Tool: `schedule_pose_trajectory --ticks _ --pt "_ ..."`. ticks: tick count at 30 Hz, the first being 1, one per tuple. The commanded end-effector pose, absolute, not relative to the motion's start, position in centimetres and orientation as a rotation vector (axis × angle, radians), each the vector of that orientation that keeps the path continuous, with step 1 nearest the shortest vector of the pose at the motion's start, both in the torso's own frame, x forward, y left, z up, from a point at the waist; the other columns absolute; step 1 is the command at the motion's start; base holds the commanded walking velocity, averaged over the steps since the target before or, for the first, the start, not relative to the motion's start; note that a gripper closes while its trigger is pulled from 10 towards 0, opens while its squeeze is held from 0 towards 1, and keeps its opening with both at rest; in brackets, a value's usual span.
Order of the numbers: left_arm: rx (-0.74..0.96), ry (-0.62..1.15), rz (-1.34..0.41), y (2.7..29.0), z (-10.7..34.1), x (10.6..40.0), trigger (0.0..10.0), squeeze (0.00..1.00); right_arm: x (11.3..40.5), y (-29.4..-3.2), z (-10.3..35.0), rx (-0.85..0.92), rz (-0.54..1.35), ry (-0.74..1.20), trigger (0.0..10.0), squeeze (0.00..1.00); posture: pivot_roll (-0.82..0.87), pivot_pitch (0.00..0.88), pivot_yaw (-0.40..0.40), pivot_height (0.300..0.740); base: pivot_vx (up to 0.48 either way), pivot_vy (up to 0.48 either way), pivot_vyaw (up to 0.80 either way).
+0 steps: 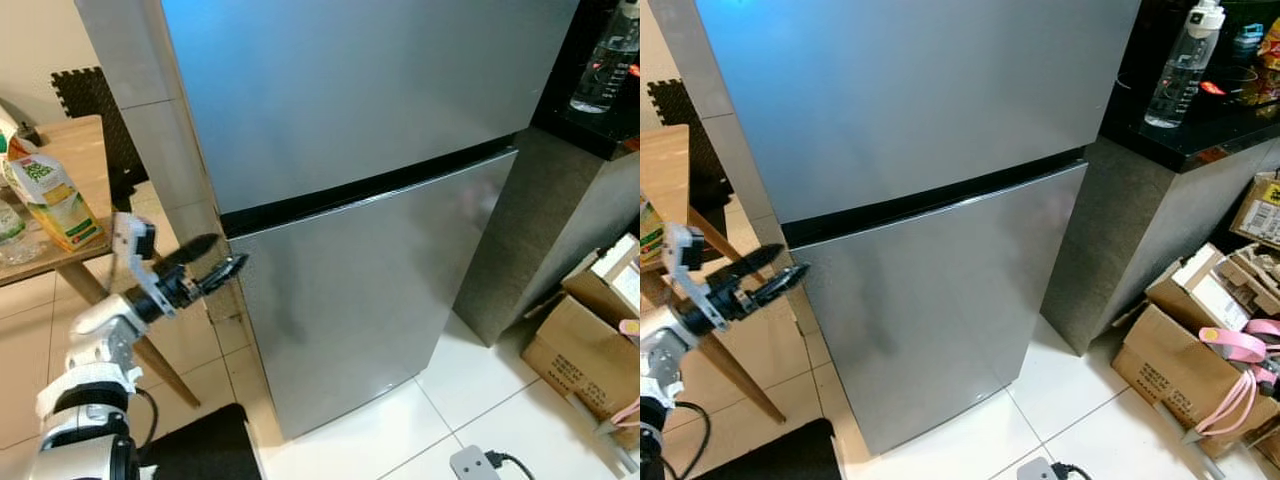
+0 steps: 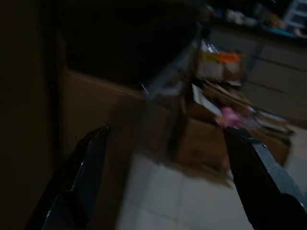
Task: Restocking fridge
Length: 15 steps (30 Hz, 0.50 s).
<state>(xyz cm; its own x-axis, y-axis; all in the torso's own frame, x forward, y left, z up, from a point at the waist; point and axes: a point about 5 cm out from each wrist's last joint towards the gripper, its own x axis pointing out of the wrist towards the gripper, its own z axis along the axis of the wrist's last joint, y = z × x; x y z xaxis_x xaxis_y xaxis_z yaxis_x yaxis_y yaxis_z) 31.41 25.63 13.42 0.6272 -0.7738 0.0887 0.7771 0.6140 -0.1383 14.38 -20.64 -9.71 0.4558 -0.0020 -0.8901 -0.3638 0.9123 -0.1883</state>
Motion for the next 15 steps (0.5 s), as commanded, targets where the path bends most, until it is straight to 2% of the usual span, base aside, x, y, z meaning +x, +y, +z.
schedule_pose_trajectory --ticks 1,7,15 --pt "-0.158 0.037 -0.943 24.8 12.6 31.4 10.0 0.00 14.2 -20.7 -9.8 -0.386 0.227 1.086 10.0 0.00 -0.07 0.024 0.010 0.740 0.000 0.000 0.00" --pt "-0.116 0.100 -0.859 26.4 12.1 31.4 10.0 0.00 13.6 -20.9 -9.9 -0.386 0.221 1.099 10.0 0.00 -0.07 0.032 0.010 0.740 0.000 0.000 0.00" --pt "-0.074 -0.006 -0.683 27.4 14.0 32.7 10.0 0.00 13.3 -21.0 -10.0 -0.386 0.224 1.106 10.0 0.00 -0.08 0.042 0.007 0.740 0.000 0.000 0.00"
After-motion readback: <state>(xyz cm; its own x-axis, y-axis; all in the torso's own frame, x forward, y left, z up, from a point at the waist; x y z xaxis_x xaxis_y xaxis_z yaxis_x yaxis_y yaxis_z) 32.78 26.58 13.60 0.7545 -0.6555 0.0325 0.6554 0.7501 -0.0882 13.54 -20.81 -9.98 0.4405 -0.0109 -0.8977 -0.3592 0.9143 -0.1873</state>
